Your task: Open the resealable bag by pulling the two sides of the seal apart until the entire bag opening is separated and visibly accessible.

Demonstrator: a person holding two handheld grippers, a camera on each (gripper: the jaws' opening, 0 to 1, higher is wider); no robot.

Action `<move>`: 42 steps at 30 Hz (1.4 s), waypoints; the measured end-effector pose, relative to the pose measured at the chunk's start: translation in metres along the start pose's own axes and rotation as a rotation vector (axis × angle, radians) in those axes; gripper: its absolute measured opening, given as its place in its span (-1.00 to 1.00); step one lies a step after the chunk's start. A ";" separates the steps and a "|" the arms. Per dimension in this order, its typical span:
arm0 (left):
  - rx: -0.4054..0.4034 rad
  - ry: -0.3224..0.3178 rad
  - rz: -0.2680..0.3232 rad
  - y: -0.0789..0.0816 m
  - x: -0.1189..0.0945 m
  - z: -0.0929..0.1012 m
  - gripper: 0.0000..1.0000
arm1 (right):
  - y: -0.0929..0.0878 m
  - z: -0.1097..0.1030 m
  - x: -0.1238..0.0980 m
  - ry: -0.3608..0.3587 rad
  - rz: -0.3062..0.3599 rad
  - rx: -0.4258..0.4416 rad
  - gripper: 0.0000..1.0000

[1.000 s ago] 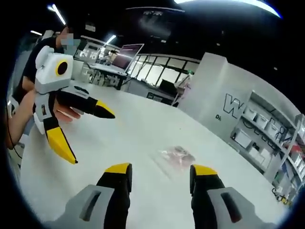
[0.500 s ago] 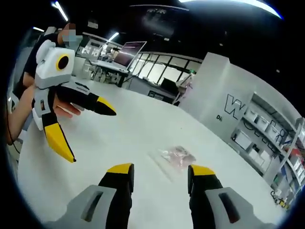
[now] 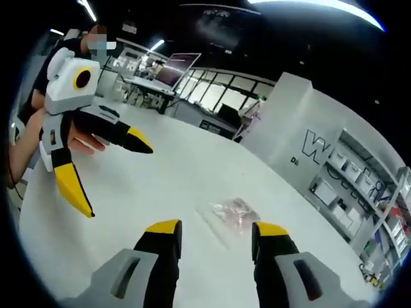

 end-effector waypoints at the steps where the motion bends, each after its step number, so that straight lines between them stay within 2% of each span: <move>1: 0.000 0.001 -0.001 0.000 0.000 0.000 0.57 | 0.000 0.001 0.000 -0.002 0.000 -0.002 -0.18; 13: -0.002 0.003 0.004 0.000 -0.001 -0.001 0.57 | -0.002 0.008 0.002 -0.007 -0.029 -0.045 -0.30; 42: -0.004 0.007 0.010 0.000 -0.002 -0.002 0.55 | -0.002 0.008 0.006 0.017 -0.047 -0.059 -0.37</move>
Point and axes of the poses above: the point that each gripper's makers call its tool centre point, and the gripper's own axes: x roughly forward along the fingers, z roughly to its right, y roughly out of its top, the point moved 8 cm from there along -x, roughly backward along the fingers, and after that the axes turned 9 degrees about -x, right-handed, at the moved point
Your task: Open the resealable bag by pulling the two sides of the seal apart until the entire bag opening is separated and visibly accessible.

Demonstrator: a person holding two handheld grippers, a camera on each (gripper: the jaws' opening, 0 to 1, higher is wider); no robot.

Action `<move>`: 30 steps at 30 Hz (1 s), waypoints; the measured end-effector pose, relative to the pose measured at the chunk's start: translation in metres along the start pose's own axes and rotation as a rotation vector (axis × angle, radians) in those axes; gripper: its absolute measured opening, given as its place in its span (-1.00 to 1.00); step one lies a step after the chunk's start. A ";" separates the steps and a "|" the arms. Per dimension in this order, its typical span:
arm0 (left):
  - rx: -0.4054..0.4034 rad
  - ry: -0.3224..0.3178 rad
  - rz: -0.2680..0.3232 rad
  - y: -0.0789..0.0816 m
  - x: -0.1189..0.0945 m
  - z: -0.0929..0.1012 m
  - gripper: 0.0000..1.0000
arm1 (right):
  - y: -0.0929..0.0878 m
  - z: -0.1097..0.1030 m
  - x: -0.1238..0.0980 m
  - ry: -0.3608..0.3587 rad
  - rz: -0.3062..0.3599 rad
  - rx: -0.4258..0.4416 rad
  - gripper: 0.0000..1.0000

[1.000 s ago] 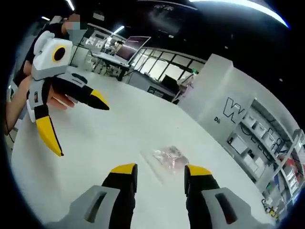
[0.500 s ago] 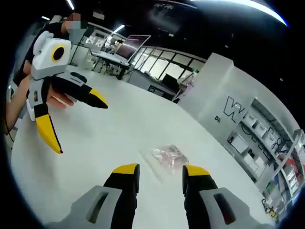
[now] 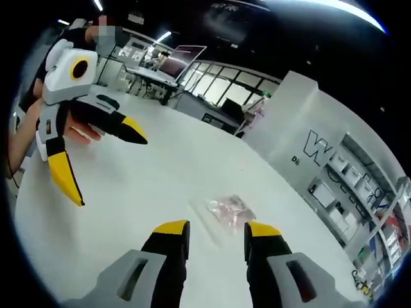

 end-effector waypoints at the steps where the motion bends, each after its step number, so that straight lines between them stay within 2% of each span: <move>1: -0.001 0.000 0.000 0.000 0.000 0.000 0.55 | 0.000 0.000 0.000 0.001 -0.002 -0.004 -0.37; 24: -0.004 -0.015 -0.008 -0.001 0.007 0.000 0.50 | 0.000 0.003 0.011 0.027 -0.025 -0.068 -0.42; 30: -0.018 -0.032 0.043 0.003 0.009 0.000 0.50 | 0.000 0.003 0.016 0.035 -0.029 -0.075 -0.44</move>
Point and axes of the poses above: the point that each gripper's makers call its tool centre point, and the gripper's own axes: x roughly forward along the fingers, z roughly to its right, y roughly out of its top, the point moved 8 cm from there along -x, roughly backward along the fingers, and after that the axes turned 9 degrees about -x, right-handed, at the moved point
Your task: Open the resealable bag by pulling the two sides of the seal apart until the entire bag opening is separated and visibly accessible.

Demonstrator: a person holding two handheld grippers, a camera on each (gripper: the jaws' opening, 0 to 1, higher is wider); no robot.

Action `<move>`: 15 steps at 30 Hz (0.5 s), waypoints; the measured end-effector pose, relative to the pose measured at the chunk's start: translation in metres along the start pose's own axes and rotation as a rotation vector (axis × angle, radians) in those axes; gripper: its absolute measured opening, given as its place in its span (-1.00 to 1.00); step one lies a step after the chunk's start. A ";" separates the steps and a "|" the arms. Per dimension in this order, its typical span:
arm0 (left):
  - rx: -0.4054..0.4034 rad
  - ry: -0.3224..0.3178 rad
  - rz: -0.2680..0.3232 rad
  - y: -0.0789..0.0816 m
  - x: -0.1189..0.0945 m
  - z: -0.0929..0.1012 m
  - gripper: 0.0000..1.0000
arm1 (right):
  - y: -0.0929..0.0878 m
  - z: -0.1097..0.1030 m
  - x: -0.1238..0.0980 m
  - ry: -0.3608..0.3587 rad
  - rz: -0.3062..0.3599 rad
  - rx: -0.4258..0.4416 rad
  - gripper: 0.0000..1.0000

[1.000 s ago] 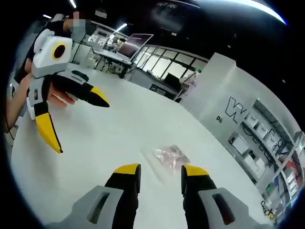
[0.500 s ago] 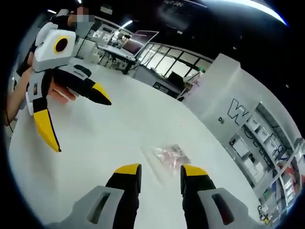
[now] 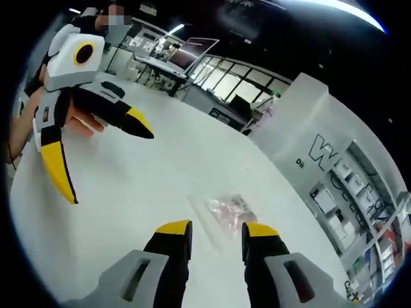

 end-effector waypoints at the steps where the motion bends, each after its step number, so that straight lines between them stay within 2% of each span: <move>1: -0.001 0.000 0.004 0.000 0.000 0.000 0.50 | 0.000 0.000 0.001 0.002 -0.001 -0.001 -0.44; 15: 0.000 0.009 0.006 0.001 0.002 -0.006 0.50 | 0.001 0.001 0.007 0.012 -0.002 -0.018 -0.47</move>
Point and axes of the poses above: the point that each gripper's makers call its tool centre point, and the gripper's own axes: x roughly forward along the fingers, z roughly to its right, y roughly out of its top, the point moved 8 cm from there along -x, roughly backward along the fingers, and after that the axes turned 9 degrees about -x, right-handed, at the moved point
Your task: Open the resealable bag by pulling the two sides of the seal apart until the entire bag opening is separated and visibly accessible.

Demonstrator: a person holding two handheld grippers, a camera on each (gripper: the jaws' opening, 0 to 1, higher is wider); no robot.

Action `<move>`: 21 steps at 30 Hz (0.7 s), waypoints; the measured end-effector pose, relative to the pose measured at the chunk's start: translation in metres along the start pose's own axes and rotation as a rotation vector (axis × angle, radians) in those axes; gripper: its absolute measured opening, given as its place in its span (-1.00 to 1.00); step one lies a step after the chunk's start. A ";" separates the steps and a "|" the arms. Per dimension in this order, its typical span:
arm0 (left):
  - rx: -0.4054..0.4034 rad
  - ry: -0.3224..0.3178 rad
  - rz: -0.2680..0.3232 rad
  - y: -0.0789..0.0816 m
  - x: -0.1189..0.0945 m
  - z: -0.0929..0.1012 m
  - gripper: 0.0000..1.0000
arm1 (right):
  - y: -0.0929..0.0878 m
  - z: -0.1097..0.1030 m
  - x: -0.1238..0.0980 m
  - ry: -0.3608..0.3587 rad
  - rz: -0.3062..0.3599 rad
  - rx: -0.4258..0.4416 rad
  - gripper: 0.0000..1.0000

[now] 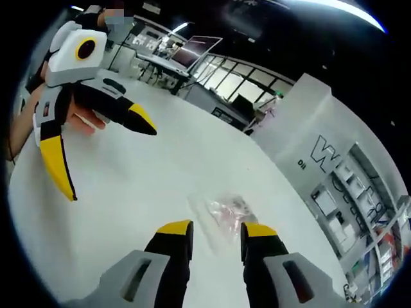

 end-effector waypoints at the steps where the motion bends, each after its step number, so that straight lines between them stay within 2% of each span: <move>1: 0.000 0.001 0.000 0.000 0.000 -0.001 0.50 | 0.000 0.000 0.001 0.003 0.000 0.001 -0.47; 4: 0.001 0.003 0.004 0.000 0.001 -0.002 0.50 | -0.001 0.000 0.003 0.004 -0.005 -0.008 -0.47; 6: 0.006 0.003 0.026 0.001 0.002 -0.002 0.50 | -0.001 0.001 0.004 0.005 -0.004 -0.008 -0.48; 21: 0.018 0.040 0.005 0.000 0.002 -0.007 0.50 | 0.002 0.004 0.010 0.019 -0.006 -0.032 -0.50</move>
Point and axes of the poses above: the point that each gripper's makers call its tool centre point, and the gripper's own axes: x roughly forward along the fingers, z roughly to its right, y roughly out of its top, the point moved 8 cm from there along -x, roughly backward along the fingers, and after that the axes turned 9 degrees about -x, right-handed, at the moved point
